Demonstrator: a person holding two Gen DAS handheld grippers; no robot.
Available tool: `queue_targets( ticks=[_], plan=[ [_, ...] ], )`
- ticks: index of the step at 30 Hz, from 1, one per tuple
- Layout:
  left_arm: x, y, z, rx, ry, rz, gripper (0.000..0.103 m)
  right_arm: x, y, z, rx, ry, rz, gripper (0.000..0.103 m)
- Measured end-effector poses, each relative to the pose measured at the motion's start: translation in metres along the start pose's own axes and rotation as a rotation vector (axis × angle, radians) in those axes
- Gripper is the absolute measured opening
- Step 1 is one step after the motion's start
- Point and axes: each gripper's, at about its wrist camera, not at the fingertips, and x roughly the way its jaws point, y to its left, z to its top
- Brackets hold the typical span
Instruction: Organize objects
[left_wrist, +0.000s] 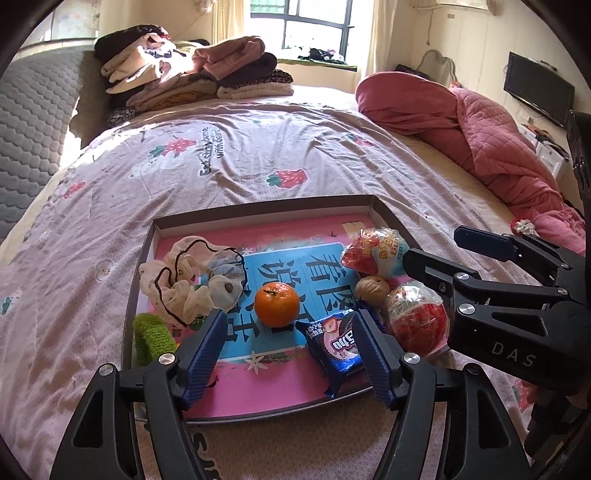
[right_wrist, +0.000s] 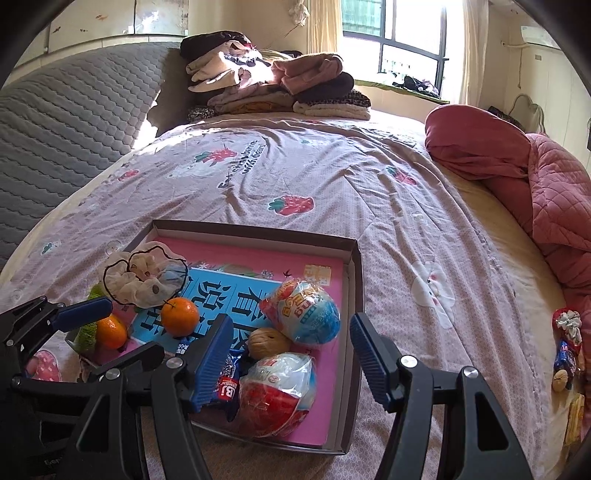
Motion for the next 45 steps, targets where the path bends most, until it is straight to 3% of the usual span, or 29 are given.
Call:
queue_targets(
  ticks=[9,30,45],
  plan=[
    [-0.028,0.000,0.002,-0.011,-0.052,0.018,0.076,-0.031,0.002,0.002,0.007,-0.064,-0.001,0.070],
    [-0.095,-0.004,-0.006,0.001,-0.151,0.067,0.078,-0.103,0.012,-0.012,0.003,-0.164,0.030,0.071],
    [-0.123,0.004,-0.027,-0.040,-0.155,0.106,0.078,-0.136,0.021,-0.036,0.018,-0.204,0.055,0.072]
  ],
)
